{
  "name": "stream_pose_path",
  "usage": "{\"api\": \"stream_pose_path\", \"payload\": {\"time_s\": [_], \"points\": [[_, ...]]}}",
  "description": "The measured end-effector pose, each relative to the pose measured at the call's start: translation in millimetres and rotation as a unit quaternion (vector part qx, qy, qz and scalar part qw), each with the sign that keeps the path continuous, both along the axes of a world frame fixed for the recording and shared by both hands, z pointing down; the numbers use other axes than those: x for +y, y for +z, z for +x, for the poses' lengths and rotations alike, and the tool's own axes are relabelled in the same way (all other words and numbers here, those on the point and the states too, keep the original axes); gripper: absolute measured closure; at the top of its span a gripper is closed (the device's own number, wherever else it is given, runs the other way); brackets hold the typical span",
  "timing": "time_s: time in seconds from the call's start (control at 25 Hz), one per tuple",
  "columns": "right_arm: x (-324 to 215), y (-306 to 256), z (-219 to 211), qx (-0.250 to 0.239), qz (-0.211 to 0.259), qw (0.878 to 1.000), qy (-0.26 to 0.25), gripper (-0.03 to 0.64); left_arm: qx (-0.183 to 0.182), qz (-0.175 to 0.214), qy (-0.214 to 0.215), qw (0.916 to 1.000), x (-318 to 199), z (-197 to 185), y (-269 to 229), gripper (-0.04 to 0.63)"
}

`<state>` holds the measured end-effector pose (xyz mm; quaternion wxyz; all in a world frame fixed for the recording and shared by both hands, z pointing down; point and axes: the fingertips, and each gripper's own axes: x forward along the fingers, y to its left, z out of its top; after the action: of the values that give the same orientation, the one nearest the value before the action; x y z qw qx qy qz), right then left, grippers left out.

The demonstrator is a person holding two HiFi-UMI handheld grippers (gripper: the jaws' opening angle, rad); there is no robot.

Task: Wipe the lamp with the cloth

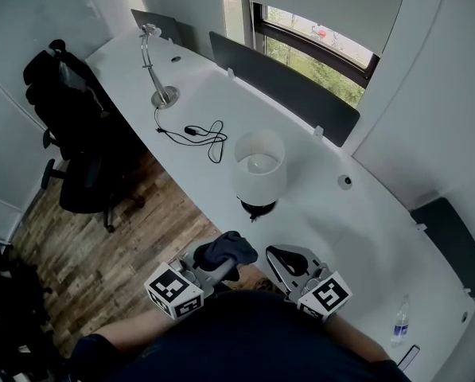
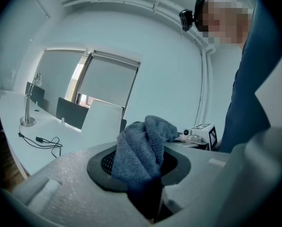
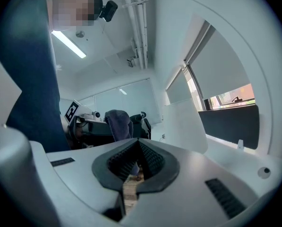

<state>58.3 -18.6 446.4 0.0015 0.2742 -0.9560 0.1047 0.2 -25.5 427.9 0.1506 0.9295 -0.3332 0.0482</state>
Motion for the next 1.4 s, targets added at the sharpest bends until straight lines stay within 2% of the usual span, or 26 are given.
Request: {"api": "stream_pose_path", "payload": {"time_s": [0.2,0.48,0.88,1.24,1.4], "points": [[-16.7,2.8,2.1,0.008,-0.007,1.0,0.016,0.606,0.022,-0.006,0.012,0.9997,-28.9,4.4,-3.7,0.463],[-31.2,-8.2,14.1,0.016,0.005,0.998,0.06,0.606,0.03,0.001,0.04,0.9988,-65.2,16.1,-16.6,0.463],[-36.5,-19.7,22.6,0.014,0.022,0.996,0.091,0.606,0.042,-0.004,0.061,0.9973,-96.5,35.0,-31.7,0.463],[-46.2,-10.3,22.6,0.018,0.002,0.995,0.094,0.606,0.063,-0.054,0.057,0.9949,-112.4,34.0,-13.3,0.463],[-48.3,-8.5,20.5,0.019,-0.003,0.996,0.092,0.606,0.06,-0.069,0.057,0.9942,-113.4,31.1,0.3,0.463]]}}
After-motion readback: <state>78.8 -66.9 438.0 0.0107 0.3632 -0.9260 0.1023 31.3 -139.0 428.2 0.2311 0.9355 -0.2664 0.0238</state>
